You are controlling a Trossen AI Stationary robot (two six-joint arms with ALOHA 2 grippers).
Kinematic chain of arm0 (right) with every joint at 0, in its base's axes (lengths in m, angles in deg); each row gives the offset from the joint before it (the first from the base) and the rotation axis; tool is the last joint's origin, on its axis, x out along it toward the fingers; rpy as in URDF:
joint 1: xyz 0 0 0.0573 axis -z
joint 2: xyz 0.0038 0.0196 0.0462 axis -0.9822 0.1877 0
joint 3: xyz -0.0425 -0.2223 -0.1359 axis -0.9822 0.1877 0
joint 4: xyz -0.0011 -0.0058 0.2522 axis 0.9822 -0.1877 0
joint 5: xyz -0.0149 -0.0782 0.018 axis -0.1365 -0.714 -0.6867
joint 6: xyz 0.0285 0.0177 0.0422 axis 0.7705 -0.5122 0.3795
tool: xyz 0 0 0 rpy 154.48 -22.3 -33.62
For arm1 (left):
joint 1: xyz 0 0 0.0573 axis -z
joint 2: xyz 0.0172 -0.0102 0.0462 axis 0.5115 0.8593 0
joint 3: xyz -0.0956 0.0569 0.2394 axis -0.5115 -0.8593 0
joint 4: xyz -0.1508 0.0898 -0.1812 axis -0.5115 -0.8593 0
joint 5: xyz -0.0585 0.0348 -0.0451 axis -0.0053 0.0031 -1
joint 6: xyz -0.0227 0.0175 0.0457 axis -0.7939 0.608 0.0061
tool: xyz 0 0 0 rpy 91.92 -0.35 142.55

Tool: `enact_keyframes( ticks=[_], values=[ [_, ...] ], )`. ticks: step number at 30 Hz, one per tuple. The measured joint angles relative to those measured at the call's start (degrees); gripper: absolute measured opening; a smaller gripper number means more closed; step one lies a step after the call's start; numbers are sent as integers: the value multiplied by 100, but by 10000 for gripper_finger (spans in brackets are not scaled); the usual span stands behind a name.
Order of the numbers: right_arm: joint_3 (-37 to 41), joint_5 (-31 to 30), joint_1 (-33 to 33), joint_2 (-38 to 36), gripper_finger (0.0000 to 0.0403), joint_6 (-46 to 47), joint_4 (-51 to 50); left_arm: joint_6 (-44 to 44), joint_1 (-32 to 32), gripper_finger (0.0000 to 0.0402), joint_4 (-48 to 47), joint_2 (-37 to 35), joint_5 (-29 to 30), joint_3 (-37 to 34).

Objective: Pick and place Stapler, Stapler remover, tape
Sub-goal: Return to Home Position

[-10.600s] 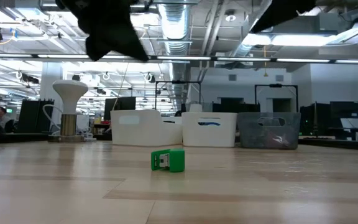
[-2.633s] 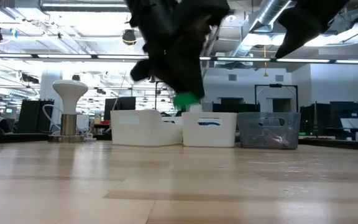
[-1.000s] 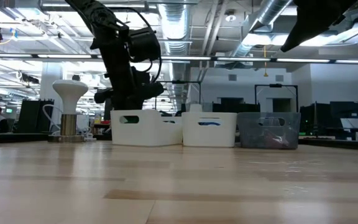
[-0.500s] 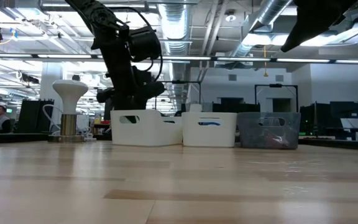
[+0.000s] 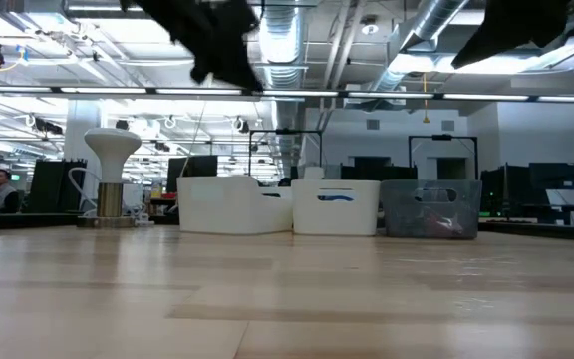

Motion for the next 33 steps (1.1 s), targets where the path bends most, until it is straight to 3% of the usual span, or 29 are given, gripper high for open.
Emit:
enact_keyframes(
  ticks=[5, 12, 18, 24, 26, 30, 33],
  values=[
    [0, 60, 5, -112, 0, -511, 243, 850, 680, 2, 246, -537, -2, 0],
    [-4, 709, 277, -582, 0, -2441, 1640, 1447, 1235, 2, 579, -1038, 107, -132],
    [-7, 1610, 826, -983, 0, -4215, 3068, 1606, 1404, 2, 1304, -1667, 131, -1003],
    [35, 1756, 1383, -1321, 0, -4793, 3486, 1838, 1566, 2, 2083, -2752, 21, -2044],
    [261, 1963, 1598, -1513, 0, -5030, 3830, 1847, 1559, 2, 2163, -3211, 42, -2338],
    [964, 3045, 2139, -1993, 0, -5581, 5034, 1849, 1561, 2, 2232, -4112, 37, -2818],
    [1343, 3278, 2457, -2388, 0, -5764, 5424, 2066, 1577, 2, 2227, -4675, 13, -3082]
  ],
)
